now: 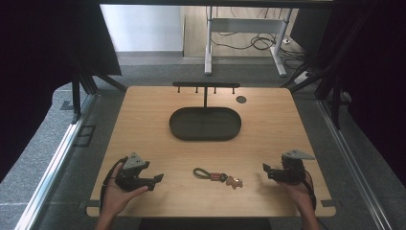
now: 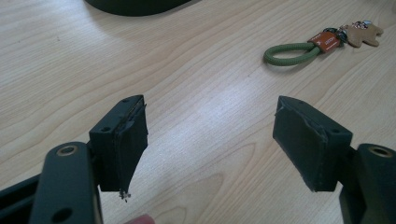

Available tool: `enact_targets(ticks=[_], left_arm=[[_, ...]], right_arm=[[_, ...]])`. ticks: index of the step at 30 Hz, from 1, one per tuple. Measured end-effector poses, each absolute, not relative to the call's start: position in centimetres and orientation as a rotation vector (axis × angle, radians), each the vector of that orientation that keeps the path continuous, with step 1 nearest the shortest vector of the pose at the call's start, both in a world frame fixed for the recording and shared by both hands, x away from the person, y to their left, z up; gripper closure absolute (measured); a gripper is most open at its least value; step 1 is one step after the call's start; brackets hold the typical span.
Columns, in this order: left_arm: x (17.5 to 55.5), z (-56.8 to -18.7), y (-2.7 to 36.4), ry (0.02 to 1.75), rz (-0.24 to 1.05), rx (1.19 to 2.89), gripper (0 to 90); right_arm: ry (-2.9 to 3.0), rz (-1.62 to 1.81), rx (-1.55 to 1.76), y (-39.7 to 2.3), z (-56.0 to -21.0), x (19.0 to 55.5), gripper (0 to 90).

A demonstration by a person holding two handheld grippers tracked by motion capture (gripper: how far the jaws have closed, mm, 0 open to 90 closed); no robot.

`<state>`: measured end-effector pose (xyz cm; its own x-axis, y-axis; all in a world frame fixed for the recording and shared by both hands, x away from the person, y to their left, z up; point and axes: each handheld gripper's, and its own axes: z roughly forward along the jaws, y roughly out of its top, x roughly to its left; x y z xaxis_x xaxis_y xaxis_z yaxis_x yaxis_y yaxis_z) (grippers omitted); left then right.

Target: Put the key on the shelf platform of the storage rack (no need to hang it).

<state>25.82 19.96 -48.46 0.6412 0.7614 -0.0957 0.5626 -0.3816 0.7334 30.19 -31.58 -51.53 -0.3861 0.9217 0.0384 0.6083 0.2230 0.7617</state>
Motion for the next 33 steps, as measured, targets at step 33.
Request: enact_targets(ticks=[33], left_arm=[[25.2,-47.4,19.6,0.941,0.336,2.077,26.9]], right_arm=[[2.420,0.991,1.124,-29.3,-45.1,30.6,31.2]])
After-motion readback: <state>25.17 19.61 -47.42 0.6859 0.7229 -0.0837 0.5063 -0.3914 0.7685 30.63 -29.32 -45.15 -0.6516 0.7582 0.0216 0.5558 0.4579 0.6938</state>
